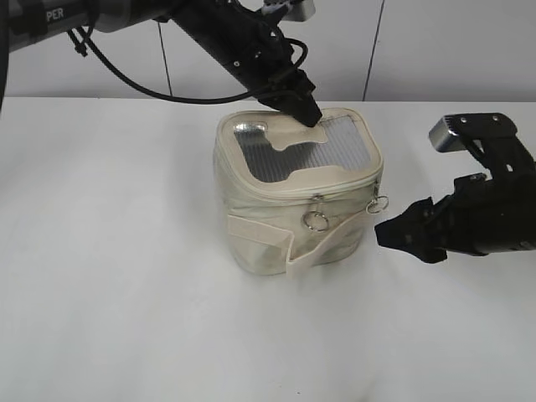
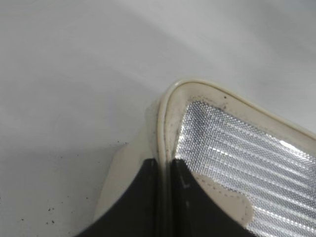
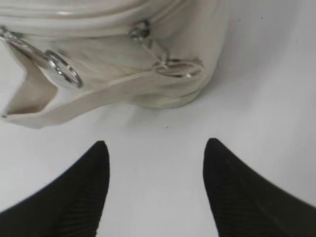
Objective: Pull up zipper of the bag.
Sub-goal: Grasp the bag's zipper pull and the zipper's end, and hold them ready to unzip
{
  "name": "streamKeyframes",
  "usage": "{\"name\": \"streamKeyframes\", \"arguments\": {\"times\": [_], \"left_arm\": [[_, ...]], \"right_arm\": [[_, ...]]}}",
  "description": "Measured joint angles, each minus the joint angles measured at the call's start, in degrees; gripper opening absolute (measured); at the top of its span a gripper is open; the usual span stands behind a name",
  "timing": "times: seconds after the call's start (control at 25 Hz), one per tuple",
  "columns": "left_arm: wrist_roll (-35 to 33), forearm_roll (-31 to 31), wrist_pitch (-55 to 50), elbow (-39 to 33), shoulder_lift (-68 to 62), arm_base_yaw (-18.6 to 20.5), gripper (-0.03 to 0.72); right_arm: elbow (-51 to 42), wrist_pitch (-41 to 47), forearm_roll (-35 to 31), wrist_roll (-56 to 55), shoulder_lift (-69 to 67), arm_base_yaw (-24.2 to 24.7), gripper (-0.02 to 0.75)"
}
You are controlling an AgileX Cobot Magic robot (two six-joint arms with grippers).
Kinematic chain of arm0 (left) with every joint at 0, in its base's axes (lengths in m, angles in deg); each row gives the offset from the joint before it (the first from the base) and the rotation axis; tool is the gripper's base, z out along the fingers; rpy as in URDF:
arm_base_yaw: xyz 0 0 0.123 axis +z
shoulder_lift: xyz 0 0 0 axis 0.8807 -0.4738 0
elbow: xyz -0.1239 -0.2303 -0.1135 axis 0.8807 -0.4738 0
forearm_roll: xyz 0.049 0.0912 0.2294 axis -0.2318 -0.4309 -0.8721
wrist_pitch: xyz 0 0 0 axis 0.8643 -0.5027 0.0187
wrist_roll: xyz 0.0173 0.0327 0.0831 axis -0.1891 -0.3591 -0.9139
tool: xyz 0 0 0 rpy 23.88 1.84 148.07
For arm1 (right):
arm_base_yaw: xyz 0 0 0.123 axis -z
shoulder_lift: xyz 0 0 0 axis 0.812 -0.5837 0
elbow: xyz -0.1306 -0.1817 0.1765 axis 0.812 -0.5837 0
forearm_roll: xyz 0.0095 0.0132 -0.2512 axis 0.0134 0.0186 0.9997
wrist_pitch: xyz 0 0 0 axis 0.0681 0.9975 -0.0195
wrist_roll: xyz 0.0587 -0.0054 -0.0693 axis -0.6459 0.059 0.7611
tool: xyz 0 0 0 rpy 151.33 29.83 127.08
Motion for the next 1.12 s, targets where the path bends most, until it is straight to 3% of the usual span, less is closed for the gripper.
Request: {"name": "streamKeyframes", "arguments": {"times": [0.28,0.72,0.84,0.92,1.0,1.12], "left_arm": [[-0.07,0.00,-0.05,0.00,0.00,0.00,0.044],[-0.18,0.05,-0.11,0.00,0.00,0.00,0.044],[-0.18,0.05,-0.11,0.00,0.00,0.00,0.044],[-0.18,0.00,-0.11,0.00,0.00,0.00,0.044],[-0.18,-0.19,0.02,0.00,0.00,0.06,0.044],[-0.18,-0.31,0.40,0.00,0.00,0.06,0.044]], "right_arm": [[0.00,1.27,-16.78,13.92,0.00,0.00,0.475],[5.75,1.97,-19.22,16.36,-8.33,0.00,0.464],[6.37,3.07,-19.22,16.95,-9.75,0.00,0.380],[6.93,3.29,-19.22,17.47,-10.11,0.00,0.265],[7.56,3.21,-18.97,17.70,-10.32,0.19,0.098],[8.05,3.85,-17.60,17.89,-10.38,0.19,0.010]]}}
